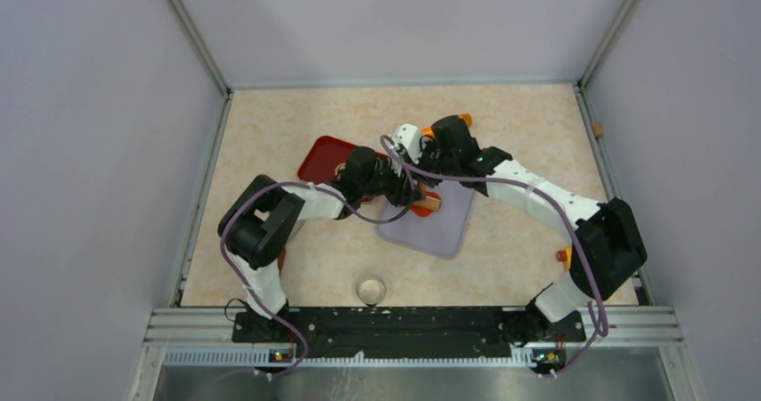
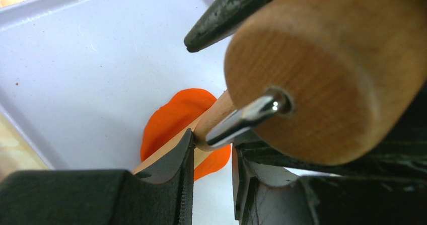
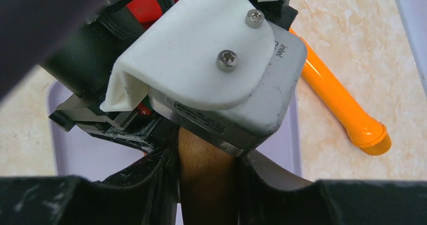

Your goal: Roll out the dumpling wrappers from the dough

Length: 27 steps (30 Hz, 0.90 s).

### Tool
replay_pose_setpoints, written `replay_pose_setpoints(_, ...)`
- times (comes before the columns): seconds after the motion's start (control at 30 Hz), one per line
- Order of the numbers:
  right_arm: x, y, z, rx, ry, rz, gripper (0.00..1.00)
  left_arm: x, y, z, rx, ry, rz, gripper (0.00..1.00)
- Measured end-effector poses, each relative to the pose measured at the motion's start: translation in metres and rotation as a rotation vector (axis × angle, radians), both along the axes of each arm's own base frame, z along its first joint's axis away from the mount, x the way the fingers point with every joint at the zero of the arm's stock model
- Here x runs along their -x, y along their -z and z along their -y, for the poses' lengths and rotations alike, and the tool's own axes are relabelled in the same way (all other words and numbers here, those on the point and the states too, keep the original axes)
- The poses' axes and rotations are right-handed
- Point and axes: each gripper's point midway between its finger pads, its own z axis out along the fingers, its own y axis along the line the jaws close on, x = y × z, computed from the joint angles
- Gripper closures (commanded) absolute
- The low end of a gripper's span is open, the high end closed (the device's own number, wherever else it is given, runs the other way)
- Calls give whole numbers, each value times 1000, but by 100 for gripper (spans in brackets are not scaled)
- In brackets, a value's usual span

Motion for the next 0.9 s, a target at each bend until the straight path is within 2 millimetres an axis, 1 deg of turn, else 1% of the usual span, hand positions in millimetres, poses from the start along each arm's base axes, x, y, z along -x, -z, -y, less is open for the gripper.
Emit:
replay_pose_setpoints(0.2,8,2,-8,-13,-36,15,100,5,3,-4,24,-8,18,100)
replay_pose_setpoints(0.33,18,3,-12,-20,-59,15,100,15,3,-7,21,-8,19,100)
replay_pose_setpoints(0.5,26,5,-11,-31,-59,-6,100,27,5,-8,1,-3,-12,100)
replay_pose_setpoints(0.9,41,10,-7,-46,-59,-54,100,47,9,-4,-15,16,-54,100)
